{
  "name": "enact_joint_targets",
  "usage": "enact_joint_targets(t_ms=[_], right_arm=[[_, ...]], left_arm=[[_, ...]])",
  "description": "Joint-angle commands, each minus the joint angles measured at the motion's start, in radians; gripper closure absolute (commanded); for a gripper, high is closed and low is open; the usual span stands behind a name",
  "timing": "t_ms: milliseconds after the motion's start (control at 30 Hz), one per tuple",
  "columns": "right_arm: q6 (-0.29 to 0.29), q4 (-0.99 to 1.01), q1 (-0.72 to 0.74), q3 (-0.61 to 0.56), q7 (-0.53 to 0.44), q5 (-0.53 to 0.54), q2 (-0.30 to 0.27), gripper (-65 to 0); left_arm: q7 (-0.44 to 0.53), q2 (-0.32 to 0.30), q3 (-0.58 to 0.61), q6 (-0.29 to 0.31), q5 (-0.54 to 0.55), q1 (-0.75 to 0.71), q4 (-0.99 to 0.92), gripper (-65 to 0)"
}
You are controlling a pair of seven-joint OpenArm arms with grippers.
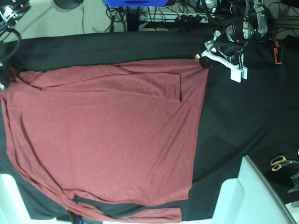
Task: Fold the T-shirt properly
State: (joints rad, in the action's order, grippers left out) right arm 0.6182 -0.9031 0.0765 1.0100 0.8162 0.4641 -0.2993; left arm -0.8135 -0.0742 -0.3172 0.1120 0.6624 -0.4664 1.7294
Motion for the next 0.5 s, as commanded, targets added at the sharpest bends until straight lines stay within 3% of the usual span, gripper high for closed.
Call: enact_joint_targets(t_ms=[0,133,200,400,467], right_arm=[[0.004,-0.017,0.013,0.002,-0.013,0.014,-0.027,-0.8],[0.002,-0.015,0.03,0.002,-0.014,0.014,-0.018,-1.7],[0.001,-0.023,0.03,0.002,-0.014,0.014,-0.018,-5.1],[0.001,-0.055,0.024,0.008,-0.03,0.014,-0.019,-39.6],[-0.007,-0.104,-0.002,0.008,-0.053,0.014,-0.013,-44.9]], left_arm=[[0.012,-0.005,0.0,0.005,0.01,0.011,0.014,0.0],[0.012,-0.002,0.0,0.005,0.01,0.021,0.013,0.0],[0.012,-0.002,-0.001,0.005,0.009,0.021,0.013,0.0],[0.015,-0.008,-0.01,0.005,0.0,0.016,0.013,0.0],[0.015,-0.016,-0.012,0.005,0.0,0.014,0.013,-12.0]])
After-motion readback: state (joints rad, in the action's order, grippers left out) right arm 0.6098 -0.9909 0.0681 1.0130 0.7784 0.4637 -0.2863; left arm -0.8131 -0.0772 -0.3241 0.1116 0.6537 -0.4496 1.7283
